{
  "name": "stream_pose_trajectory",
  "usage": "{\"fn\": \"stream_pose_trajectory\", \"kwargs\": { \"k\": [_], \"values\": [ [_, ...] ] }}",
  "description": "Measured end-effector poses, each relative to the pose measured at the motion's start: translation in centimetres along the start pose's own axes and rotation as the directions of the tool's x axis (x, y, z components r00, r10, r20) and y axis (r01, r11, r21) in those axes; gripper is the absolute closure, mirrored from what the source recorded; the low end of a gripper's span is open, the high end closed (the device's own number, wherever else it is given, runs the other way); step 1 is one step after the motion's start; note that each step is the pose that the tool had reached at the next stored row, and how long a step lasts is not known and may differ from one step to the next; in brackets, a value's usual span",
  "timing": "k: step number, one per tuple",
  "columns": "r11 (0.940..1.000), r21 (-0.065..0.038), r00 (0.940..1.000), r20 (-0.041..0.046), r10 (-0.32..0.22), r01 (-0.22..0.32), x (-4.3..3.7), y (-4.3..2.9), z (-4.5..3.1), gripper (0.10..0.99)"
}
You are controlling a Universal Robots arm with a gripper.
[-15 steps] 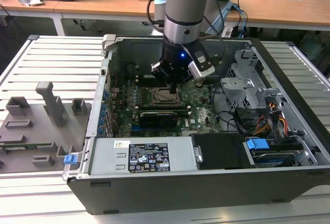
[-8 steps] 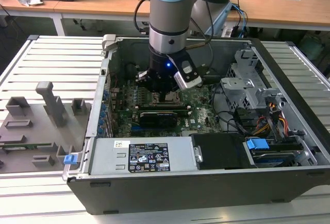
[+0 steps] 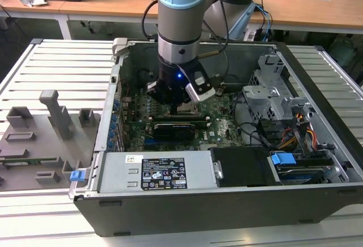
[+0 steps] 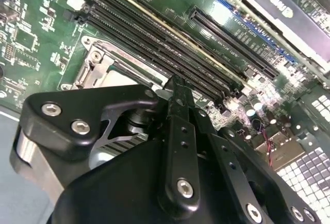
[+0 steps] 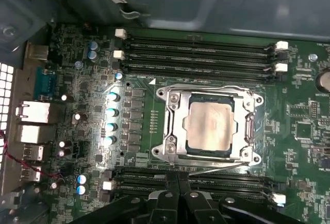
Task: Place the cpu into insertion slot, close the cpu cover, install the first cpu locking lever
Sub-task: 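Install the first cpu locking lever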
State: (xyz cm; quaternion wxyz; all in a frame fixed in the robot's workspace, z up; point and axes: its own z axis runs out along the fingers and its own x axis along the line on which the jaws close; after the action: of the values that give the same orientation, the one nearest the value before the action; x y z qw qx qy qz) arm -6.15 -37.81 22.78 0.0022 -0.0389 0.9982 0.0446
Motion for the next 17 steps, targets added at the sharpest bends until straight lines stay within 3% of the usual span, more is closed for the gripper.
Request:
{"fn": "stream_pose_trajectory", "kwargs": {
  "k": [1,3,6,17],
  "values": [
    [1.0000,-0.004,1.0000,-0.0002,-0.006,0.006,0.05,-0.04,0.07,0.984],
    [0.9995,-0.029,0.9999,0.0014,-0.015,0.015,0.30,-0.26,0.20,0.984],
    [0.9986,-0.050,0.9998,0.0040,-0.018,0.018,0.67,-0.49,0.48,0.984],
    [0.9975,-0.067,0.9997,0.0135,-0.021,0.022,1.14,-0.74,1.93,0.984]
  ]
}}
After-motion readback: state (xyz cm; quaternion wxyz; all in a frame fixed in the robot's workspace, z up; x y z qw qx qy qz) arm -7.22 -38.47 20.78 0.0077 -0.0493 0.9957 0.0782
